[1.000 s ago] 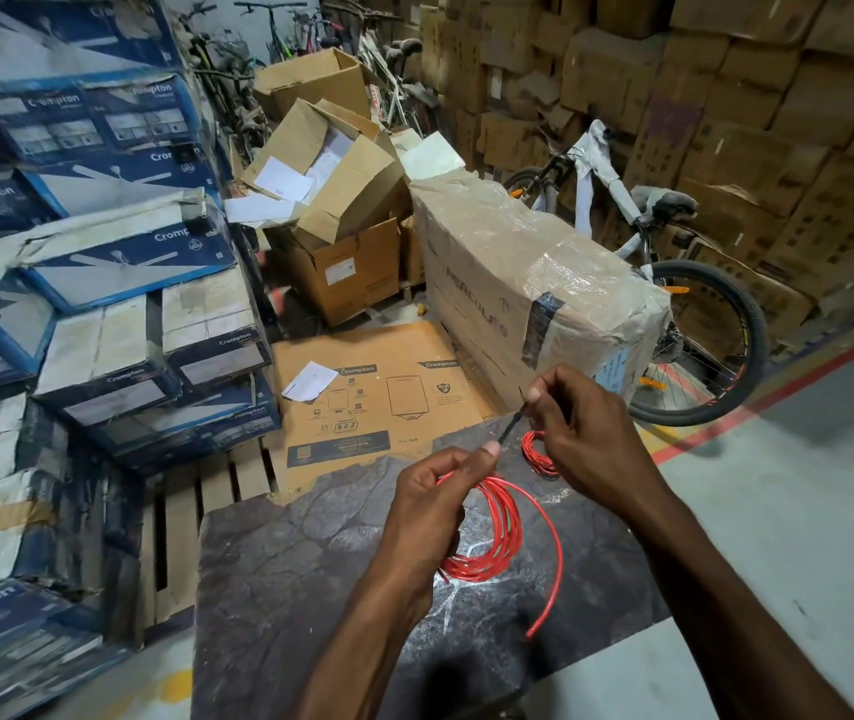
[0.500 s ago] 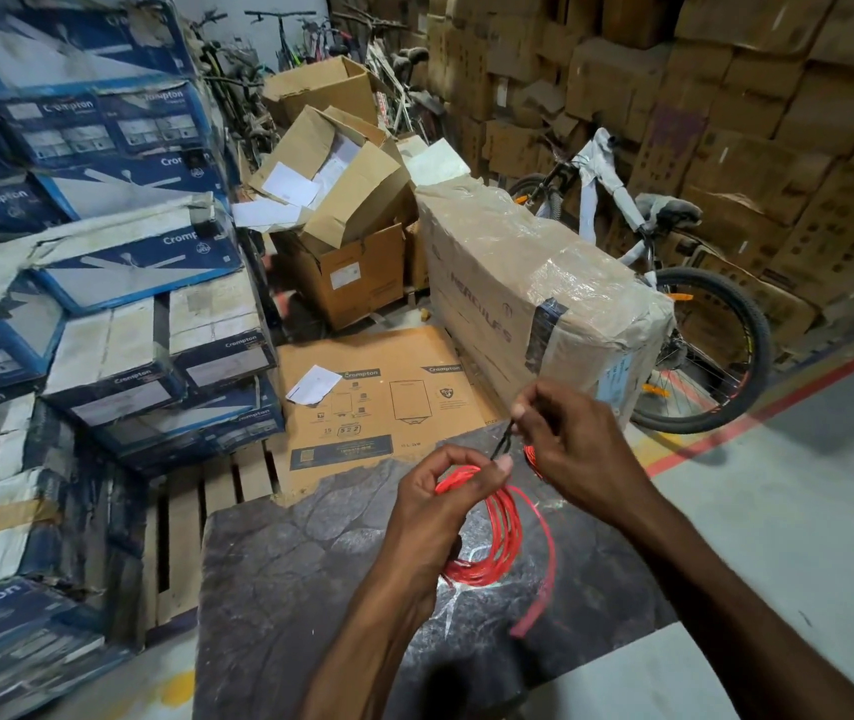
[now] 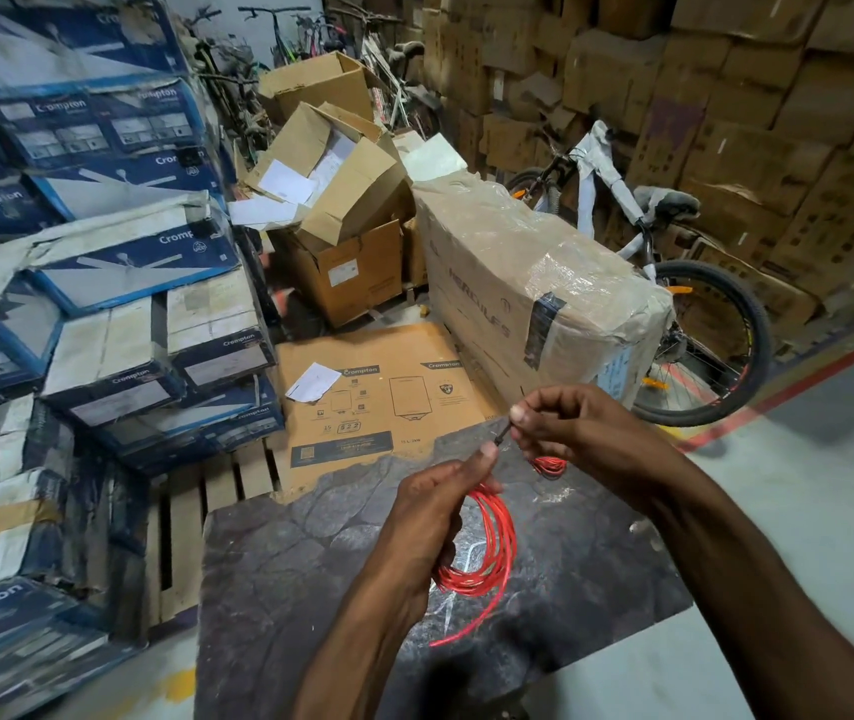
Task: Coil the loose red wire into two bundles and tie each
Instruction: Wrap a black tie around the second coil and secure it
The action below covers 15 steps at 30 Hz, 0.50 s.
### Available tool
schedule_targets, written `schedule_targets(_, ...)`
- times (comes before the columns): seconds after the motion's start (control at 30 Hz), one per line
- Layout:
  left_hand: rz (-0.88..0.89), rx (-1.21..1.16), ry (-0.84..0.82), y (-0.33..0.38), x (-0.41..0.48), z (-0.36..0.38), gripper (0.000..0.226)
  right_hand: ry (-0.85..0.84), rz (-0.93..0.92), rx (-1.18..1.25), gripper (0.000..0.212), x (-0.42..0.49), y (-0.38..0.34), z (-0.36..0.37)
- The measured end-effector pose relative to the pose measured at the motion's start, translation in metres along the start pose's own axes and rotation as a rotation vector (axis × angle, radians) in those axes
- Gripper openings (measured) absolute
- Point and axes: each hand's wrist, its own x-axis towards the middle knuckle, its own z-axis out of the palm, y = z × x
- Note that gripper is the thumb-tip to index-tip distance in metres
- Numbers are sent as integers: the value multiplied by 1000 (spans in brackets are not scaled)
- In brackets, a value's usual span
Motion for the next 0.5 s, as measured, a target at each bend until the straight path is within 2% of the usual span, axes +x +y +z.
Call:
schedule_targets(0.17, -44, -51, -36, 1, 2, -2, 41, -75, 73, 111, 26, 1, 4, 4)
schedule_targets(0.5, -70, -150, -80, -6, 6, -4, 39, -118, 130, 101, 11, 4, 18, 3)
